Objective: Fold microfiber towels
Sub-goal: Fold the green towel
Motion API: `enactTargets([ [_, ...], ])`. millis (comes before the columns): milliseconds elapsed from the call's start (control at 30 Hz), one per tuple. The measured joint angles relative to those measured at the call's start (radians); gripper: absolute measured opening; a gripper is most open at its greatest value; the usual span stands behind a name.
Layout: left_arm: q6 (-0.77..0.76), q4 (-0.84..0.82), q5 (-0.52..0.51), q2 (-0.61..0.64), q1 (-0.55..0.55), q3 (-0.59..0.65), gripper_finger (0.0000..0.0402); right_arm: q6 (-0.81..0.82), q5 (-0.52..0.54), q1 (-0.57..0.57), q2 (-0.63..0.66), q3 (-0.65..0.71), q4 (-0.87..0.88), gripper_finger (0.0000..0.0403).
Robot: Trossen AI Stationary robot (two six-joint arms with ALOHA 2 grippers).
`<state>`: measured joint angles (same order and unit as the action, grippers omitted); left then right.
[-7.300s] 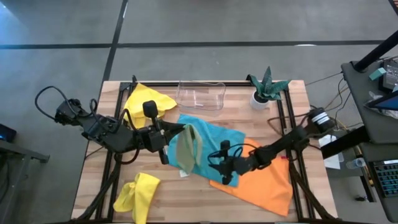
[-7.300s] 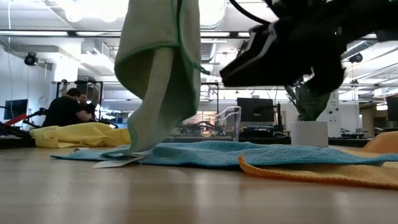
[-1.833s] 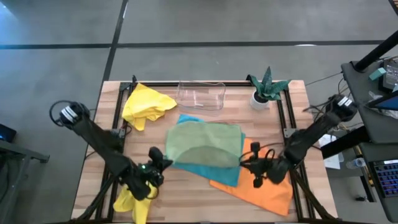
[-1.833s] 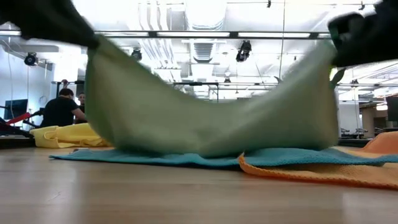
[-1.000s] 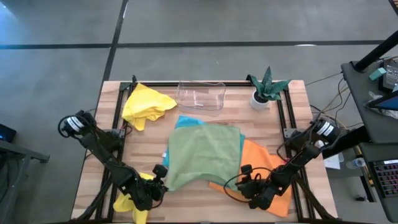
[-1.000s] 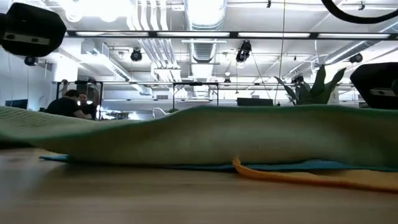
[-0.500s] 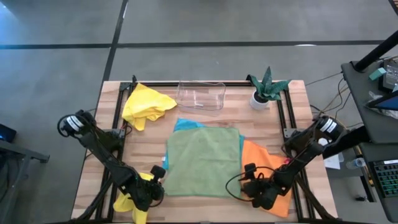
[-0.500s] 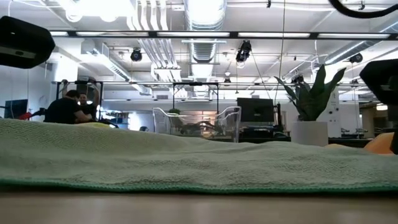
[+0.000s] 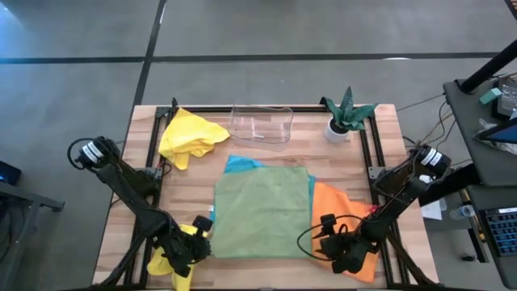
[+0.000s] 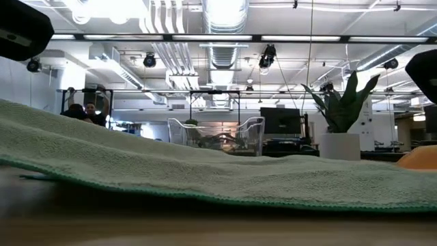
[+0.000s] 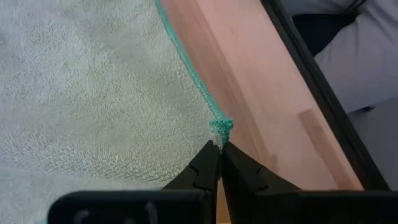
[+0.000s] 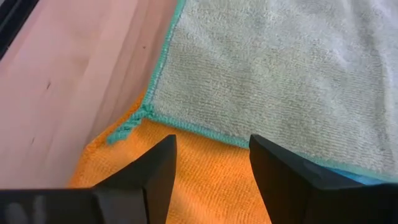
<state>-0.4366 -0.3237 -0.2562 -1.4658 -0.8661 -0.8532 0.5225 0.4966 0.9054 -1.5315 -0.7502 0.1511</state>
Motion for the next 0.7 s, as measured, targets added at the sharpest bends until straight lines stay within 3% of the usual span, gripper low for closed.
enactTargets([
  [133,0.001,0.000,0.001,-0.002,0.002,0.000,0.0009,-0.008,0.024,0.000,0.021,0.000,0.003,0.0194],
  [533,-0.064,-0.001,-0.034,0.031,0.008,-0.008,0.0123,-0.045,0.099,-0.003,0.034,0.000,0.003,0.0194],
  [700,-0.050,-0.027,-0.137,0.132,0.008,-0.005,0.0127,-0.181,0.273,-0.050,0.063,0.000,-0.001,0.0194],
])
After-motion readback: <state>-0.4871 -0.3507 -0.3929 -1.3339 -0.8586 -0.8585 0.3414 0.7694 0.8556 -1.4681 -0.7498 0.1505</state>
